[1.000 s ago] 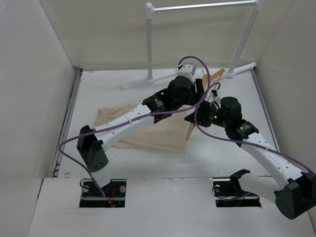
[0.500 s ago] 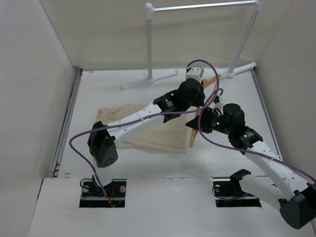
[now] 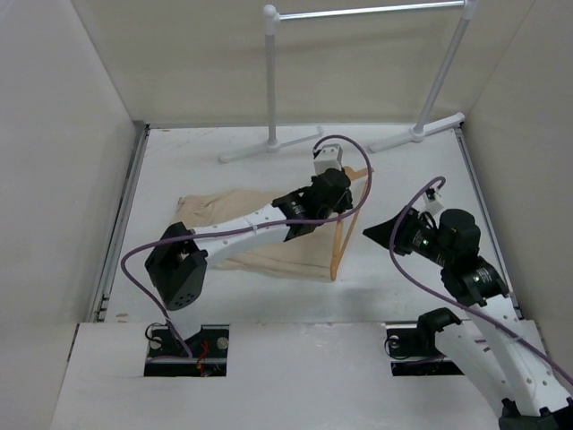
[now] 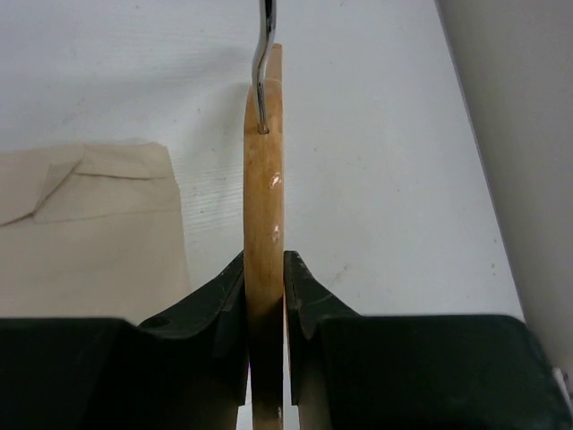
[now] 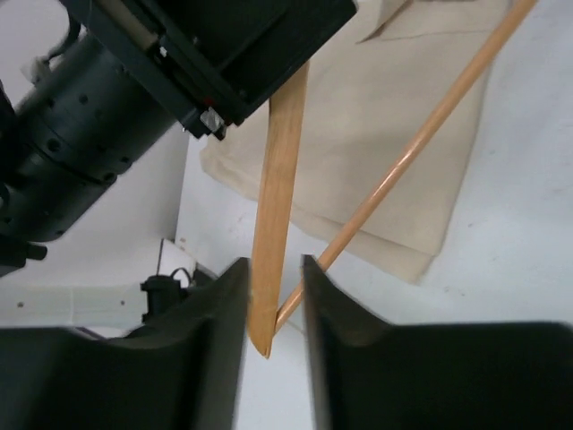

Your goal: Place the trousers on the hanger

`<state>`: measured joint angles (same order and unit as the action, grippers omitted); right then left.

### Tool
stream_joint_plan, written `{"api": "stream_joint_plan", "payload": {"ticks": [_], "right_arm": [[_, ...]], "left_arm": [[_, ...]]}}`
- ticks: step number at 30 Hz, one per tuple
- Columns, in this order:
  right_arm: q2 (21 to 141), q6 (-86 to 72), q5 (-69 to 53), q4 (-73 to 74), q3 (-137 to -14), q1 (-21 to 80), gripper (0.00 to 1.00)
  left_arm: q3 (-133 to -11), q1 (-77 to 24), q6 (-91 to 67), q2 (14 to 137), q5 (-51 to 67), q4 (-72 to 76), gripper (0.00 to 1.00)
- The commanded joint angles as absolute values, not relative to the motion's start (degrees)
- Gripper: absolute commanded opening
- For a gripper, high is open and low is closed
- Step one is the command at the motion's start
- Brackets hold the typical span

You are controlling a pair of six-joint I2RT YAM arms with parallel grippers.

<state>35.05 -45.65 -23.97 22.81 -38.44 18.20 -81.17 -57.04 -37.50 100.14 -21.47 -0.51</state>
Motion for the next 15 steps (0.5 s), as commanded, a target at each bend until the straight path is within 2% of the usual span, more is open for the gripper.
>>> {"api": "stream_joint_plan", "payload": {"ticks": [1,3,5,8,15], "right_arm": [[35.15,-45.17,-22.86,24.87,-37.62,15.96,0.29],[38.13,-45.09,-21.45,24.18,-38.05,16.04,0.19],[42.08,-45.17,-18.82,21.81,-38.41,17.96,0.15],[47.09,-44.21,-13.03,17.94,-38.76,20.25,0.16],[62.29,-42.37,-9.15,7.75,-38.50,23.42,0.23]], "left_arm": [[-76.57,-57.43,-44.81,94.31,-26.45,9.30,0.00],[-72.61,-57.52,-47.80,93.69,-27.94,11.77,0.00],[-68.66,-57.52,-50.79,93.78,-28.39,14.75,0.00],[-63.91,-57.52,-54.83,94.39,-28.30,18.01,0.00],[-57.22,-58.23,-57.04,96.41,-28.30,21.00,0.00]]}}
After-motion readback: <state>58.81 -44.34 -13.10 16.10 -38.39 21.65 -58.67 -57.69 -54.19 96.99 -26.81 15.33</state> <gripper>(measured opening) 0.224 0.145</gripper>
